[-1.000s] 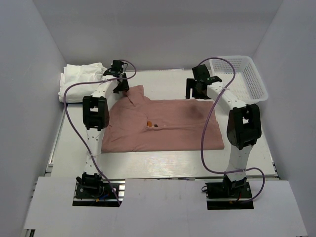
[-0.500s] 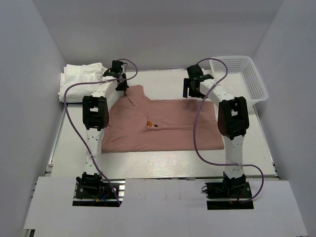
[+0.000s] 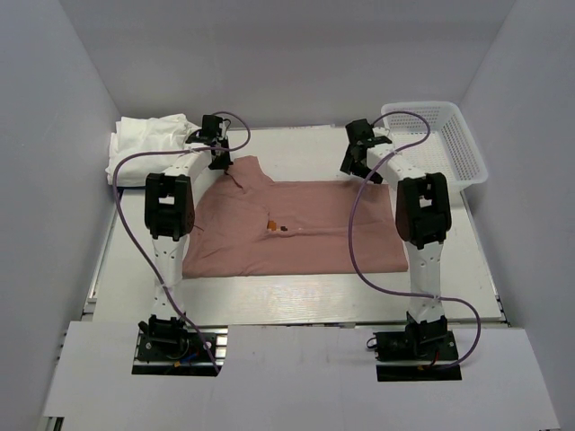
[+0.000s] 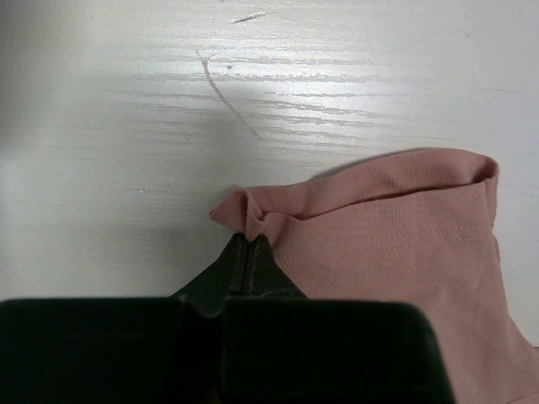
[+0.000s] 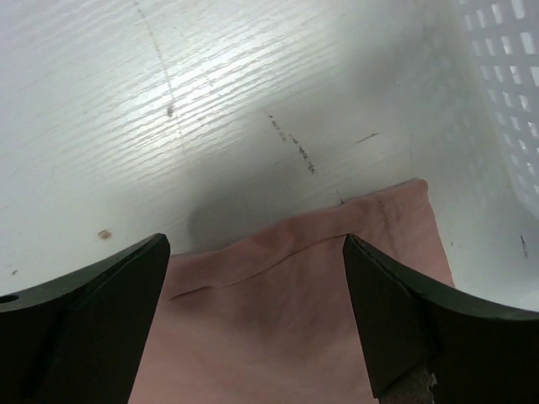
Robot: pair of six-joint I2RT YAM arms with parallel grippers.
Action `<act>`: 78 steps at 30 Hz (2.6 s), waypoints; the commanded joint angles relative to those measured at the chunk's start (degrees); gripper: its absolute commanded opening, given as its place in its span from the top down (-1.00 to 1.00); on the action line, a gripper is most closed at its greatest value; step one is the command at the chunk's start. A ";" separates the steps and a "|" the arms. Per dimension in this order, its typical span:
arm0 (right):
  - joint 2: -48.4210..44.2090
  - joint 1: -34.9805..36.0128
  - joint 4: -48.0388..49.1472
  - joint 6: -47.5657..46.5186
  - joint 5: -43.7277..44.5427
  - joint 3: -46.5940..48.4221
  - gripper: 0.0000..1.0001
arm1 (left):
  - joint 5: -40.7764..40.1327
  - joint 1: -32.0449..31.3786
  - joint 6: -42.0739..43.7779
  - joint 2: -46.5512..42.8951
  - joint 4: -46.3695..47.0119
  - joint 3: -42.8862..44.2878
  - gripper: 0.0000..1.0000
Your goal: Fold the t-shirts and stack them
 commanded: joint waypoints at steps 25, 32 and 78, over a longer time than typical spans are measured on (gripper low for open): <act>-6.92 -0.43 8.00 3.38 2.55 -11.58 1.00 | 6.08 -0.25 2.14 -15.55 5.98 -7.72 1.00; -11.41 0.01 8.52 0.92 2.99 -14.73 1.00 | 7.13 -0.25 1.62 -26.79 10.63 -21.75 1.00; -53.52 1.95 14.13 -1.20 0.28 -58.78 -0.81 | 12.85 -0.25 -23.09 -79.73 -9.68 -71.10 -1.00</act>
